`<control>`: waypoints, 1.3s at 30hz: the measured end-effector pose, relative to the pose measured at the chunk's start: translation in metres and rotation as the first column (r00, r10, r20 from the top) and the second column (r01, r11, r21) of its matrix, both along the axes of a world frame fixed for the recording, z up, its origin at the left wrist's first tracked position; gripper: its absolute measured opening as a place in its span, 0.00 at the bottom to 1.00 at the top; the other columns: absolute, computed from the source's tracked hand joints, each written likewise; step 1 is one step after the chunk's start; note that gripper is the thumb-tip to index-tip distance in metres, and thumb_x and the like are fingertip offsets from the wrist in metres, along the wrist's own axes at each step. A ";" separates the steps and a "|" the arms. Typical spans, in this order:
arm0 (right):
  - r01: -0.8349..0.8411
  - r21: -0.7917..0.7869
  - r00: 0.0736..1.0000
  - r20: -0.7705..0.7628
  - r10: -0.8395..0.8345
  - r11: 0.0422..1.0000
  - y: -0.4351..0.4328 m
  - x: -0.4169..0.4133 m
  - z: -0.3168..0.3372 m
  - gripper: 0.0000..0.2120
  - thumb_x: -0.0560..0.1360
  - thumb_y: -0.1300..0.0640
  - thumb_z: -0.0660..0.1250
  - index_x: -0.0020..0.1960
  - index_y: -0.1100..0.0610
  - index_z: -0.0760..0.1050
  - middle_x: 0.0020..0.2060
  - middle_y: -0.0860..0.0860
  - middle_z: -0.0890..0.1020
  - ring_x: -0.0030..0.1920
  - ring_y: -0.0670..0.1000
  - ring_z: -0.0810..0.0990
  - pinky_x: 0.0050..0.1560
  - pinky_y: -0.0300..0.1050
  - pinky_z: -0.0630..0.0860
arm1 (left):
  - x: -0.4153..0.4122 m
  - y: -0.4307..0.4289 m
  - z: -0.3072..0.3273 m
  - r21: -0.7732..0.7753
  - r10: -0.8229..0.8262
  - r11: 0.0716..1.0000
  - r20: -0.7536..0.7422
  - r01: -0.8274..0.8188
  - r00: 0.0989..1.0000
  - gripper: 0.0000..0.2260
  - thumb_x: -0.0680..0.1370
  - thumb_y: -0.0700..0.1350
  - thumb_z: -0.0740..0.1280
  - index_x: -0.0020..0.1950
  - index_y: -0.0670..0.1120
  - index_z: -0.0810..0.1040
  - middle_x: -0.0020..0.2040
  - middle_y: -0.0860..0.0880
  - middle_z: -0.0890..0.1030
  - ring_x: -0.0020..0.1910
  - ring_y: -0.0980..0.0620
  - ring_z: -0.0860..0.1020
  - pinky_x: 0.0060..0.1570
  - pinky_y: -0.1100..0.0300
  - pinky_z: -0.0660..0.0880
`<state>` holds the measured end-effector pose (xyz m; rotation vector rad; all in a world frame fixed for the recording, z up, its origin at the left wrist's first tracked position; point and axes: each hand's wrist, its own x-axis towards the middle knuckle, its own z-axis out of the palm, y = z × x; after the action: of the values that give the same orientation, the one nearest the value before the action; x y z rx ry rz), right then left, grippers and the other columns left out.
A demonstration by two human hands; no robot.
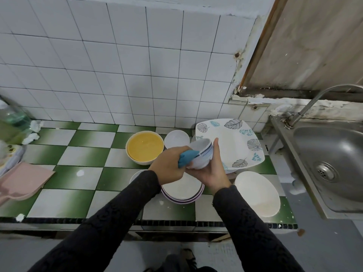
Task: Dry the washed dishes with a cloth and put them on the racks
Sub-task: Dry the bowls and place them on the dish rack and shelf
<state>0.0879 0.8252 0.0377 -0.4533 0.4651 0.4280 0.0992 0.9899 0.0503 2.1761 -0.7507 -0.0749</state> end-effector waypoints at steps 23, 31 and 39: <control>0.307 -0.372 0.912 0.378 -0.159 0.876 0.014 0.001 0.015 0.16 0.83 0.55 0.61 0.68 0.60 0.73 0.65 0.61 0.79 0.67 0.62 0.76 0.68 0.59 0.74 | -0.035 -0.039 0.015 -0.564 0.324 0.522 -0.563 -0.640 0.760 0.23 0.82 0.49 0.62 0.75 0.46 0.64 0.65 0.49 0.76 0.62 0.55 0.76 0.62 0.58 0.76; 0.177 -0.789 0.896 0.377 0.235 0.589 0.017 -0.003 0.025 0.11 0.84 0.63 0.60 0.58 0.54 0.79 0.56 0.60 0.83 0.59 0.60 0.82 0.60 0.59 0.80 | 0.004 -0.016 0.010 -0.372 0.205 0.906 -0.036 -0.203 0.978 0.22 0.80 0.52 0.66 0.73 0.55 0.68 0.71 0.57 0.71 0.70 0.56 0.69 0.67 0.63 0.69; 0.203 -0.839 0.884 0.379 0.274 0.505 0.018 -0.008 0.035 0.13 0.83 0.68 0.57 0.60 0.56 0.75 0.51 0.53 0.83 0.49 0.47 0.84 0.44 0.41 0.82 | 0.003 -0.015 0.010 -0.184 0.108 0.980 0.206 -0.070 0.973 0.22 0.80 0.51 0.63 0.74 0.49 0.70 0.71 0.54 0.71 0.72 0.55 0.66 0.73 0.58 0.63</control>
<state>0.0803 0.8432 0.0724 -1.5497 0.1469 0.0623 0.1019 0.9748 0.0598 2.0648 -0.7482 0.2680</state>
